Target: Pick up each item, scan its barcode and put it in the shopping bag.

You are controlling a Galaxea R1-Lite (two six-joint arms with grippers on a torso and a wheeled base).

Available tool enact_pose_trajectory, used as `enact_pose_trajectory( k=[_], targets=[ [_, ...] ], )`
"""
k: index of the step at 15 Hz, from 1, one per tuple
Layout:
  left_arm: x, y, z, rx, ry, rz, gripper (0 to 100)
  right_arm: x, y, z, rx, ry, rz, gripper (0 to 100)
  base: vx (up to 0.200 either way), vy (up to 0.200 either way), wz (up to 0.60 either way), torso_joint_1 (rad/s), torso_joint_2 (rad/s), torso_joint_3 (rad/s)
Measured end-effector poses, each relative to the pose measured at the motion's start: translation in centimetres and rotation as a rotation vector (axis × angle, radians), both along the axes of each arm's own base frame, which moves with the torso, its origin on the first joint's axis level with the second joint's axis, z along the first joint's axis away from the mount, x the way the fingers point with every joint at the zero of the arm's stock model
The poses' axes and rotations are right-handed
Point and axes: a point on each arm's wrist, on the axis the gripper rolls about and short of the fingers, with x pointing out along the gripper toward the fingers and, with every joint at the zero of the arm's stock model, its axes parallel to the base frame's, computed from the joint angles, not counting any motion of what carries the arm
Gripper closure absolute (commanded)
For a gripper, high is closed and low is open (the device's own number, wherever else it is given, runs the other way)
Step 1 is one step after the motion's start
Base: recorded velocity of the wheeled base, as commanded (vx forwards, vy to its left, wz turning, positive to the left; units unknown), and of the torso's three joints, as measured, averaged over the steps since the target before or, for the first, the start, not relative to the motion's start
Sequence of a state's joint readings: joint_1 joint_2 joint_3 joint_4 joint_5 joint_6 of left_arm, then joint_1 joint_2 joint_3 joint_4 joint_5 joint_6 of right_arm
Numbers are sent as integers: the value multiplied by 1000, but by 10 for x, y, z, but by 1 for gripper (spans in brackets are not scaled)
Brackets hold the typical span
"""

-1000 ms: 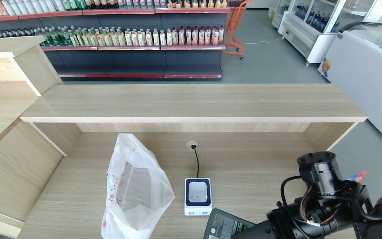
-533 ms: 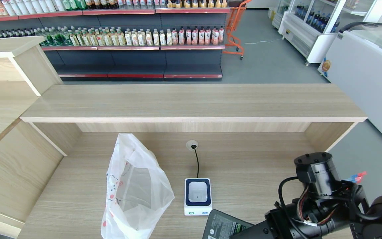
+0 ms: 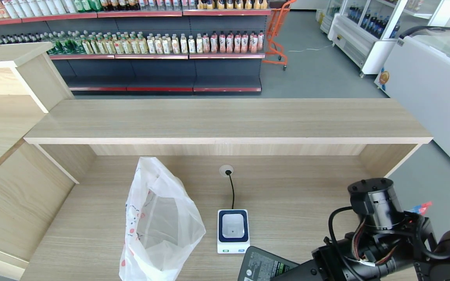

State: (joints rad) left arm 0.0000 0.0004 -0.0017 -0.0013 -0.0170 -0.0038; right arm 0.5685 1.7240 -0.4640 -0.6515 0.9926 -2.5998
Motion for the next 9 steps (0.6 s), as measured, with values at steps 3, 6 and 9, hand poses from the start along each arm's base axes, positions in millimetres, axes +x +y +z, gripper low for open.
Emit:
enact_pose_trajectory(
  k=[3,6,9],
  targets=[
    [0,0,0,0,0,0,0,-2,-1,2,1,10,-3,100,0,0,0,0,0,0],
    [0,0,0,0,0,0,0,-6,-4,12,0,273,-103,100,0,0,0,0,0,0],
    [0,0,0,0,0,0,0,-14,-21,31,30,599,-296,100,0,0,0,0,0,0]
  ],
)
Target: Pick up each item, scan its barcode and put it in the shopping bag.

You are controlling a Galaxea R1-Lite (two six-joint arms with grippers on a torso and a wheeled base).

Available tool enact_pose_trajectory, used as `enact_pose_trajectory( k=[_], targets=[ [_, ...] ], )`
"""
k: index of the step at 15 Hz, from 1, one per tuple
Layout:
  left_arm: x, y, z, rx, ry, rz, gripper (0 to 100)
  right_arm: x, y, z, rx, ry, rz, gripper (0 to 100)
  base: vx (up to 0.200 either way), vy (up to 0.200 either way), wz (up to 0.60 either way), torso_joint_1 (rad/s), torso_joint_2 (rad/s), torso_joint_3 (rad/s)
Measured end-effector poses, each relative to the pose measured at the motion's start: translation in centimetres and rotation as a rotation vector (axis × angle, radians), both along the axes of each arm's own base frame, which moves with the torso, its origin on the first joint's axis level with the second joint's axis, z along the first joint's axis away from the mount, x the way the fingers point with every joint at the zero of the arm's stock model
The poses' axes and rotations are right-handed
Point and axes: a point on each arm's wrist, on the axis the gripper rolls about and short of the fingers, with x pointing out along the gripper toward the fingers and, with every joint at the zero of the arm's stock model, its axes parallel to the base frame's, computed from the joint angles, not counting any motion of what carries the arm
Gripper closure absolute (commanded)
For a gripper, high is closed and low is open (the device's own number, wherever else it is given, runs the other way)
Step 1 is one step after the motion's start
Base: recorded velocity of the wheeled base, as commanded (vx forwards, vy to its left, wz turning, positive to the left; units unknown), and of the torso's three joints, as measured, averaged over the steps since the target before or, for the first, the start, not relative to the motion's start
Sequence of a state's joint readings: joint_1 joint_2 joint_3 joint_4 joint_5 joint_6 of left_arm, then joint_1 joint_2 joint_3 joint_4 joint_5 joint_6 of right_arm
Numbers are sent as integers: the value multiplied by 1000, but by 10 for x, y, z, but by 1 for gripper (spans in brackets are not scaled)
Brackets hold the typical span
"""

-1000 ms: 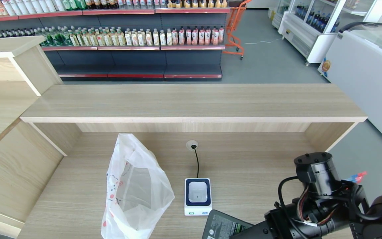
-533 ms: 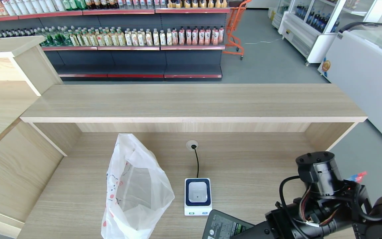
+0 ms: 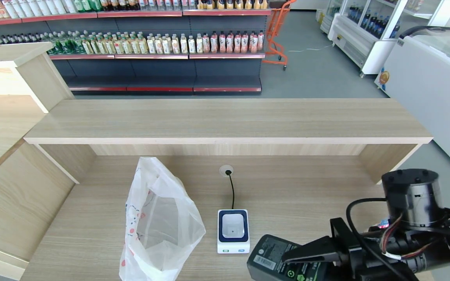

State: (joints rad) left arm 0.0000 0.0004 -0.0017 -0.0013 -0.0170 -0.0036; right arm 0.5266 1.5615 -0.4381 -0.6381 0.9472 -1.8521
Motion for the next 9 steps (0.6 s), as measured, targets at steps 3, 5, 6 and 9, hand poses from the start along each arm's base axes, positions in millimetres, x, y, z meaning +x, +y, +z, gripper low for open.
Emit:
enact_pose_trajectory(
  k=[3,5,6,9],
  targets=[
    [0,0,0,0,0,0,0,-8,-34,10,44,435,-283,100,0,0,0,0,0,0],
    [0,0,0,0,0,0,0,-8,-54,19,144,751,-467,100,0,0,0,0,0,0],
    [0,0,0,0,0,0,0,-7,-63,23,206,901,-551,100,0,0,0,0,0,0],
    [0,0,0,0,0,0,0,-2,-82,34,391,1319,-717,100,0,0,0,0,0,0]
  ],
)
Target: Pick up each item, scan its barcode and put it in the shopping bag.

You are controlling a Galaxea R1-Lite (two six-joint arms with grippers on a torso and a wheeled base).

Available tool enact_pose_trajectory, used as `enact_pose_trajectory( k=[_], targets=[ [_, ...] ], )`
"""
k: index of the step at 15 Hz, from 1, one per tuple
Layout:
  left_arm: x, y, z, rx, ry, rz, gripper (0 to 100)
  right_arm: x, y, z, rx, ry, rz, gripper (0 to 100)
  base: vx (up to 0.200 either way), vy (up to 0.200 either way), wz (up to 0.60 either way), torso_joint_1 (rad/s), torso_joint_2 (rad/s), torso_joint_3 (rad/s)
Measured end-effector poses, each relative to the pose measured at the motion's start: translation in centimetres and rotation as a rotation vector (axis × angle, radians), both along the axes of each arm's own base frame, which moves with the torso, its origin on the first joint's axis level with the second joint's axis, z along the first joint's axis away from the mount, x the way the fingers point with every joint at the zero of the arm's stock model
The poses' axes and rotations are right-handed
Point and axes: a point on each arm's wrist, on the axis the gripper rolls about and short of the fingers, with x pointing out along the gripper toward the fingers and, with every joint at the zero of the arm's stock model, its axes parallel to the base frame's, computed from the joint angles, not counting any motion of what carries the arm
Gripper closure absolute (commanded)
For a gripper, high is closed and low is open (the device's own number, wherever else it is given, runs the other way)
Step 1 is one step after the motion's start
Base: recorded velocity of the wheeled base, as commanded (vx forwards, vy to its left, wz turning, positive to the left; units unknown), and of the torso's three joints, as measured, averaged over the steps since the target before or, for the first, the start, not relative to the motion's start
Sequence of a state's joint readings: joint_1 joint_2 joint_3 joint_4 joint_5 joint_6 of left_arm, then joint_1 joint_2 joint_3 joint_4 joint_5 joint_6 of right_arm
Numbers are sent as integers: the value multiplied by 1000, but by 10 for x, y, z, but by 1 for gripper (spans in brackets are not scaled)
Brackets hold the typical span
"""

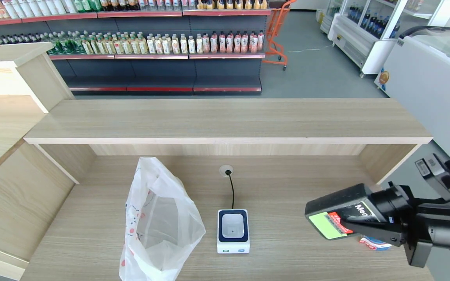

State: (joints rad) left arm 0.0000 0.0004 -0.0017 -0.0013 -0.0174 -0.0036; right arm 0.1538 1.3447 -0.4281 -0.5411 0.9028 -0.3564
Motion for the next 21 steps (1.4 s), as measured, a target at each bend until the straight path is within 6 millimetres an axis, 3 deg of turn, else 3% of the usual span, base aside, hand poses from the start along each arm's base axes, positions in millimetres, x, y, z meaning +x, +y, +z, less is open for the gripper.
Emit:
enact_pose_trajectory(
  k=[3,6,10,17,21],
  targets=[
    [0,0,0,0,0,0,0,6,-3,-9,108,264,-83,100,0,0,0,0,0,0],
    [0,0,0,0,0,0,0,16,5,-30,89,375,-56,100,0,0,0,0,0,0],
    [0,0,0,0,0,0,0,46,28,-60,47,511,3,100,0,0,0,0,0,0],
    [0,0,0,0,0,0,0,116,60,-102,-13,587,-23,100,0,0,0,0,0,0],
    [0,0,0,0,0,0,0,136,85,-118,-30,612,-7,100,0,0,0,0,0,0]
  ],
)
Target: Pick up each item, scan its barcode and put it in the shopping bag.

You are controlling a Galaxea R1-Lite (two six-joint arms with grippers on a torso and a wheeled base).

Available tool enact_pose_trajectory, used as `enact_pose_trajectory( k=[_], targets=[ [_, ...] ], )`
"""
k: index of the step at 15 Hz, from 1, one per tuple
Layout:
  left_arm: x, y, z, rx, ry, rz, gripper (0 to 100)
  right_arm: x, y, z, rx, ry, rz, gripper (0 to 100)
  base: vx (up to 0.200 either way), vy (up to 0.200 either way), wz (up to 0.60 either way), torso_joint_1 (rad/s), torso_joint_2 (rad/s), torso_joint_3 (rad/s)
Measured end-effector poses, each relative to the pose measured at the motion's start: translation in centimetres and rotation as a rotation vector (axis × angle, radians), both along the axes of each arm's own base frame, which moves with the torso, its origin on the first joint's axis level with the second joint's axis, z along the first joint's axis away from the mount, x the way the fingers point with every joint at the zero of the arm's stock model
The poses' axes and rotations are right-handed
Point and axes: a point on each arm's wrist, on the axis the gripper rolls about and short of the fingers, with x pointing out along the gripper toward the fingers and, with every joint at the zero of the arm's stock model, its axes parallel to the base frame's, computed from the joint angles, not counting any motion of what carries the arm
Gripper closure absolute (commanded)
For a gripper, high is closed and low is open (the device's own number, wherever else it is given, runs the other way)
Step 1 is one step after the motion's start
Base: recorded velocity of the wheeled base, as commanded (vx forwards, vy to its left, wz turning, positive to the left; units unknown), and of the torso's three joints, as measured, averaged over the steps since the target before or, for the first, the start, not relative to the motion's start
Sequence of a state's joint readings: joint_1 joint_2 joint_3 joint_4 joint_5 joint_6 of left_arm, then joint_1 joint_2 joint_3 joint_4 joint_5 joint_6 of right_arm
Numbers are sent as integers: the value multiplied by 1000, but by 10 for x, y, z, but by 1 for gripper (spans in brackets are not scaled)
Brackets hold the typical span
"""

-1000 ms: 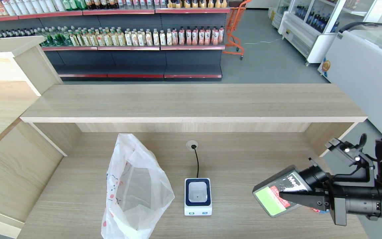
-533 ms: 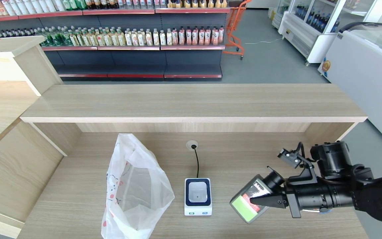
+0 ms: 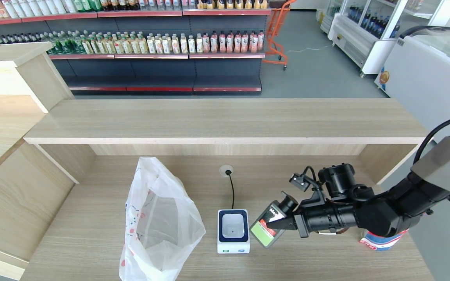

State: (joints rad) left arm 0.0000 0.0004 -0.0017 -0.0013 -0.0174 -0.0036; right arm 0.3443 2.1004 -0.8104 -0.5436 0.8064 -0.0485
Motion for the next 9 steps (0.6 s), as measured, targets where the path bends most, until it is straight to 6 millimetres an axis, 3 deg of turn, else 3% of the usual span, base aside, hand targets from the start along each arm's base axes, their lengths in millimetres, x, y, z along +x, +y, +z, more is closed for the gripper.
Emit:
enact_pose_trajectory(
  k=[9],
  targets=[
    [0,0,0,0,0,0,0,33,52,-21,-38,-65,9,100,0,0,0,0,0,0]
  ],
)
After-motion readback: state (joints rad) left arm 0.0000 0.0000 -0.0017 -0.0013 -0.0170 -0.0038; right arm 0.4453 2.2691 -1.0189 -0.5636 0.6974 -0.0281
